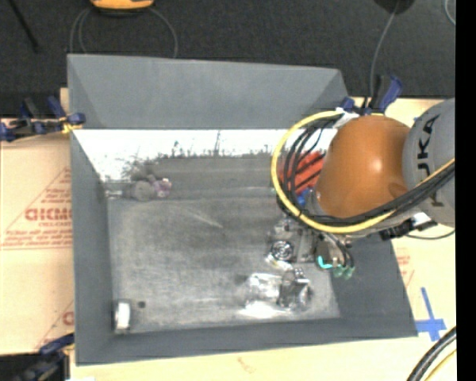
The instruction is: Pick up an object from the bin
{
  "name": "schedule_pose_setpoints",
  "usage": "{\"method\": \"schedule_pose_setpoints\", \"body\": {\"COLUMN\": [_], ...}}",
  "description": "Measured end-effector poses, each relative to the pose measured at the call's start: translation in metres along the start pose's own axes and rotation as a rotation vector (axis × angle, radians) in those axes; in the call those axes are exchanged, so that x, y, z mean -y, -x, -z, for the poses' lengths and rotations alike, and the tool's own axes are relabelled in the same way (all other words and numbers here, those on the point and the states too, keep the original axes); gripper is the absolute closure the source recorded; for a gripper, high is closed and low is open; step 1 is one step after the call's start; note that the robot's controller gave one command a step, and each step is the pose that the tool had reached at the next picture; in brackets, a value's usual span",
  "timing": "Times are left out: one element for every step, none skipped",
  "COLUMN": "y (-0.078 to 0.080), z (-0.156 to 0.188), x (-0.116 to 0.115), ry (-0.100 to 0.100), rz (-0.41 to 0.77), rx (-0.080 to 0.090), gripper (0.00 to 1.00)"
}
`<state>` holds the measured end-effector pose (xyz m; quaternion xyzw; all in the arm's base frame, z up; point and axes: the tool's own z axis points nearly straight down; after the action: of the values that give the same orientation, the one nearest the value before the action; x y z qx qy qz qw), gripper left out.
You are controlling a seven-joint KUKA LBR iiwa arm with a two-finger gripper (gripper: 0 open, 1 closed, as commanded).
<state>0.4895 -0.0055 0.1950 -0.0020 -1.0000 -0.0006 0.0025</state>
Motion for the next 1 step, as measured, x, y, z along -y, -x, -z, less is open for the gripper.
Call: {"method": "schedule_pose_setpoints", "body": {"y": [0.0195], "z": [-0.1032], "x": [0.0042], "ry": [0.002], "rz": [-0.150], "rx": [-0.001], "gripper": [0.00]}}
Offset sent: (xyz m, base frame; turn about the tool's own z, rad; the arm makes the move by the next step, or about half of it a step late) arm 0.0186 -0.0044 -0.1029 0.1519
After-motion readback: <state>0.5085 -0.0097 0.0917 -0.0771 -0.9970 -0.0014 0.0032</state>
